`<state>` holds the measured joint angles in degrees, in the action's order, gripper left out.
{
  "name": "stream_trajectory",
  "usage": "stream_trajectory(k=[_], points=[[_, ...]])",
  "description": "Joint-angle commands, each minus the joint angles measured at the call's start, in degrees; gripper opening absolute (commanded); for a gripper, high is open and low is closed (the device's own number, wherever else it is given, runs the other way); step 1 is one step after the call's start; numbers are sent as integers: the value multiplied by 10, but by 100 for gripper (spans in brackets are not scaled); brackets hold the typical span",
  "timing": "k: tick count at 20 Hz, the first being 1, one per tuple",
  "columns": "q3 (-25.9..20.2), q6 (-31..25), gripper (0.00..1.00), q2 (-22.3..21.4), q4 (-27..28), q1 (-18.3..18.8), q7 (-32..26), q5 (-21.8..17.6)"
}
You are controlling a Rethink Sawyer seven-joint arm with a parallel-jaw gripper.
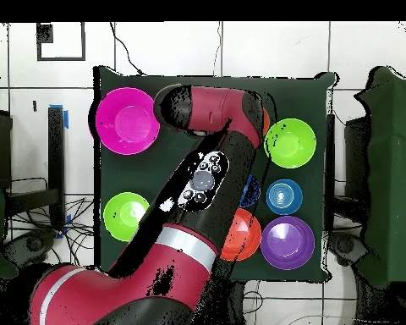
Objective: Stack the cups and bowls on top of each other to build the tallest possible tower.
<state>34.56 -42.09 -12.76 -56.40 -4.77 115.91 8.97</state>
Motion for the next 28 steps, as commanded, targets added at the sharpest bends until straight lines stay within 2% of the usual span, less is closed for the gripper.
stream_trajectory(k=[1, 13, 21, 28], points=[[-22, -15, 0, 27, 28, -5, 91, -9], [45, -63, 0, 122, 171, -3, 172, 35], [58, -58, 0, 136, 189, -1, 166, 47], [61, -51, 0, 138, 184, -1, 162, 47]])
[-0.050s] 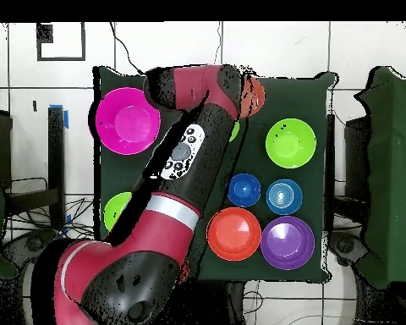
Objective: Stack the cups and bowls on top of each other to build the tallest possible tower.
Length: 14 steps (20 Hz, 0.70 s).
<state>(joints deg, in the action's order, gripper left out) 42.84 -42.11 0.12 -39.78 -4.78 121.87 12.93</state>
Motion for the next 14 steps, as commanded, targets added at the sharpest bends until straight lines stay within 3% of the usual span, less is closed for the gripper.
stream_trajectory(k=[1, 14], points=[[-21, -52, 0, 10, 18, -2, 103, 8], [-7, -63, 0, 30, 46, 1, 110, 24]])
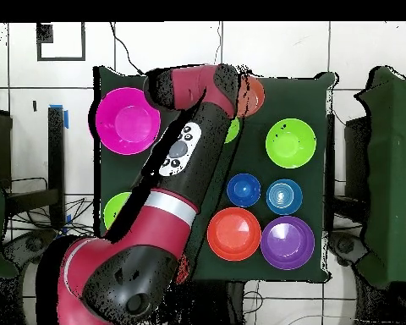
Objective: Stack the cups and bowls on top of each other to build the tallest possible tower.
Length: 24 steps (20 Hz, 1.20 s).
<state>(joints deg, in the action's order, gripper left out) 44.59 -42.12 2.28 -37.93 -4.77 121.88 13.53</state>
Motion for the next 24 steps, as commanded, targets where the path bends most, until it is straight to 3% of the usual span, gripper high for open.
stream_trajectory(k=[1, 7, 19, 24], points=[[-24, -62, 0, 9, 29, 2, 109, 18], [-19, -59, 0, 11, 28, 0, 111, 21], [10, -132, 0, 16, 54, -20, 138, 52], [8, -132, 0, 17, 52, -24, 142, 57]])
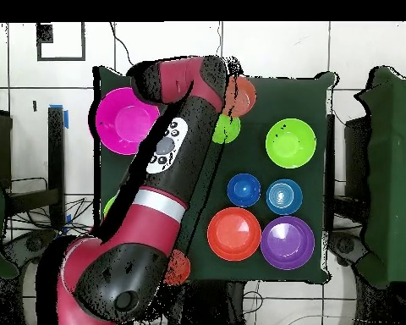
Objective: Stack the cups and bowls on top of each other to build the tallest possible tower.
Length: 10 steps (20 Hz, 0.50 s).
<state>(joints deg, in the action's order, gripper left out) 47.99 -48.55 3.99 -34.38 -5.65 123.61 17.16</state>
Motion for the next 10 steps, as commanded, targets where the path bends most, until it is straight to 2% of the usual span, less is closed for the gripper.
stream_trajectory(k=[1, 10], points=[[-27, -67, 0, 0, 16, -16, 125, 22], [-17, -59, 0, 13, 29, -16, 133, 30]])
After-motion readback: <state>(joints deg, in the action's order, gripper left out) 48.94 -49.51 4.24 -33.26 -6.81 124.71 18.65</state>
